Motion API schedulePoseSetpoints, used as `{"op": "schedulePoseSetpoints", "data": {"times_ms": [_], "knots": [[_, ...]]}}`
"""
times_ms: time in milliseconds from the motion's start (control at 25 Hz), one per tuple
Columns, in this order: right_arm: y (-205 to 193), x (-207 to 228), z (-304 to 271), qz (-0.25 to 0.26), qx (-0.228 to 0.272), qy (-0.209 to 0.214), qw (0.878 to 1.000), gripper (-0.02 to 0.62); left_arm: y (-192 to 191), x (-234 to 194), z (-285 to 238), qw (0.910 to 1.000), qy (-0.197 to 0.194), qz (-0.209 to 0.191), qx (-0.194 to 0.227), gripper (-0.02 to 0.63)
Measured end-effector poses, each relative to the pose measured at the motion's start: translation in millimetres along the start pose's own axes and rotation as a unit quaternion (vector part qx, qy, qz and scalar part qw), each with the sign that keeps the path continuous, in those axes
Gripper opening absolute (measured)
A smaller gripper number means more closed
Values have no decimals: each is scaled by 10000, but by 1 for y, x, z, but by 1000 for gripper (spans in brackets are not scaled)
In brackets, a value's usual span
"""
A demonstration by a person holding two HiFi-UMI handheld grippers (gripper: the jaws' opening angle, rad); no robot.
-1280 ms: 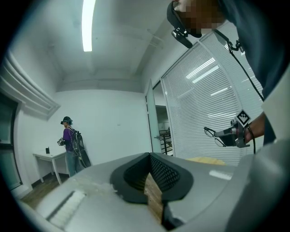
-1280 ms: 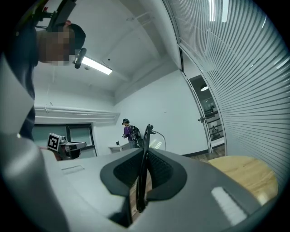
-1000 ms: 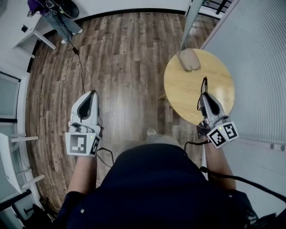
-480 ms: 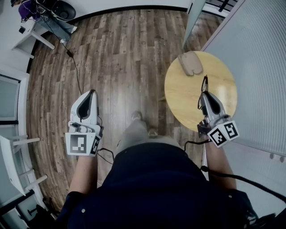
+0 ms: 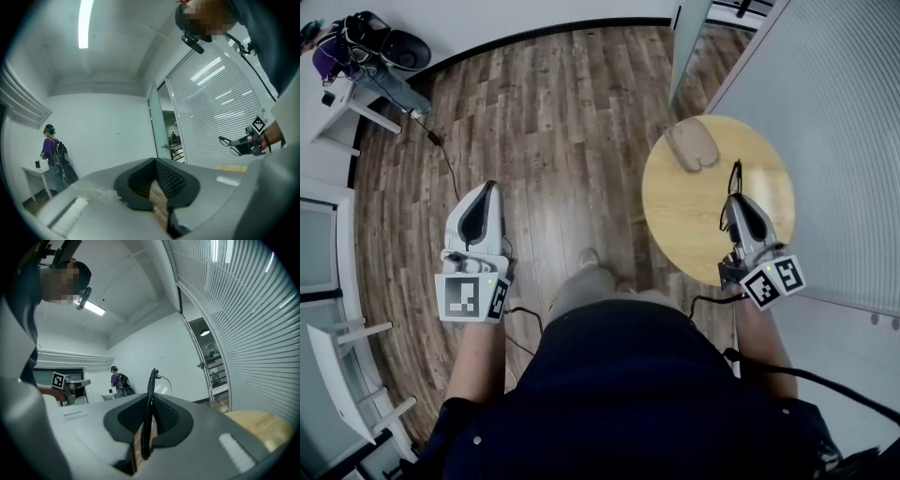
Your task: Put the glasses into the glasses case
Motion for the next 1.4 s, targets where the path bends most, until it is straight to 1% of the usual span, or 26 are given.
{"op": "schedulePoseSetpoints", "data": {"times_ms": [240, 360, 480, 600, 720, 800, 960, 1160, 1400], "knots": [[9, -1, -33, 71, 192, -202, 9996, 34, -1, -31, -34, 9997, -242, -40, 69, 3], [0, -5, -53, 17, 221, -304, 9993, 34, -9, -49, -53, 9992, -391, -50, 103, 3], [-7, -16, -75, -66, 229, -383, 9990, 34, -17, -75, -74, 9984, -546, -62, 105, 3], [3, -25, -100, -79, 286, -453, 9985, 34, -9, -100, -101, 9975, -676, -85, 190, 3], [-5, -31, -98, -36, 325, -566, 9979, 34, -19, -103, -107, 9961, -854, -133, 200, 3], [-9, -32, -96, -92, 343, -672, 9971, 34, -27, -103, -113, 9953, -959, -39, 137, 3], [4, -26, -104, -76, 290, -833, 9961, 34, -17, -107, -139, 9929, -1169, -40, 203, 3], [9, -18, -118, 28, 338, -950, 9949, 34, -24, -115, -162, 9926, -1198, 105, 160, 3], [-1, -10, -114, 62, 480, -986, 9939, 34, -37, -108, -161, 9922, -1231, 39, 177, 3]]}}
Point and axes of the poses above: the fingertips, and each gripper's own axes: z backward along the fingers, x to its right, y out of its top, the point moved 5 cm from there along z, backward along the fingers, and after that the axes turned 1 degree about x, right-handed, at the moved point
